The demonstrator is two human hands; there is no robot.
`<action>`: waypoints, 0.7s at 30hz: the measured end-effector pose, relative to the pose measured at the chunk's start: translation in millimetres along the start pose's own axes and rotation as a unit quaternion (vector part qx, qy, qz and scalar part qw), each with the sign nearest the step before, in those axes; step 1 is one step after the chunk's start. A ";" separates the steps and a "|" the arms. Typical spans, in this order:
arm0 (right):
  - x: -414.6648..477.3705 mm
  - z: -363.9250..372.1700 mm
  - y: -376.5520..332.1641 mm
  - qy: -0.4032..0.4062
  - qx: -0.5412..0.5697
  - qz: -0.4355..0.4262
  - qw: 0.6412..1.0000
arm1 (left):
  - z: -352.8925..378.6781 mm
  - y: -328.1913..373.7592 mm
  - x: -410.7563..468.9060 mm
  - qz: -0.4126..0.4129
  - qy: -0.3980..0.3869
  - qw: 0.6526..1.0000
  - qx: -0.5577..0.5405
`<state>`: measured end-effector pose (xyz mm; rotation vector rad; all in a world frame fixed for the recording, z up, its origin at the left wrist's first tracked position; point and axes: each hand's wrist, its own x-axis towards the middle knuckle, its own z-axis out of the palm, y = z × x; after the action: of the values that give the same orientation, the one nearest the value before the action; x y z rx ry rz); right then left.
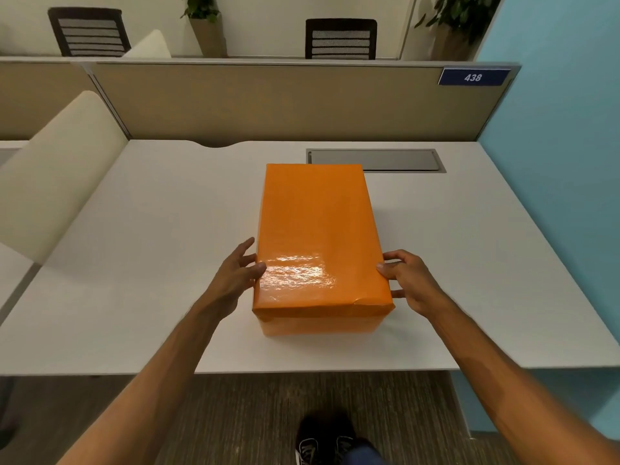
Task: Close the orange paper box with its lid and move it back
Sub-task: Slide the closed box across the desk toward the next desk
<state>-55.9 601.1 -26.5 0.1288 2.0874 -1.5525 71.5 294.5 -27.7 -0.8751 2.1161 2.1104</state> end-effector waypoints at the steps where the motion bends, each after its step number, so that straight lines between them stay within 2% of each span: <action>1: 1.0 -1.0 1.5 -0.007 0.007 -0.005 1.000 | 0.5 -1.3 1.3 -0.011 0.006 1.000 -0.009; 9: 19.5 0.5 -3.8 -0.064 0.027 -0.061 0.996 | 9.5 4.4 12.5 -0.019 0.031 0.999 -0.017; 21: 48.1 -0.8 -1.2 -0.076 0.074 -0.053 0.993 | 12.1 16.3 25.8 -0.037 0.054 0.998 -0.002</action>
<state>-97.7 590.3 -47.7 -0.0481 1.8881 -1.7230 38.9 295.0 -24.1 -1.0730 2.0939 2.0760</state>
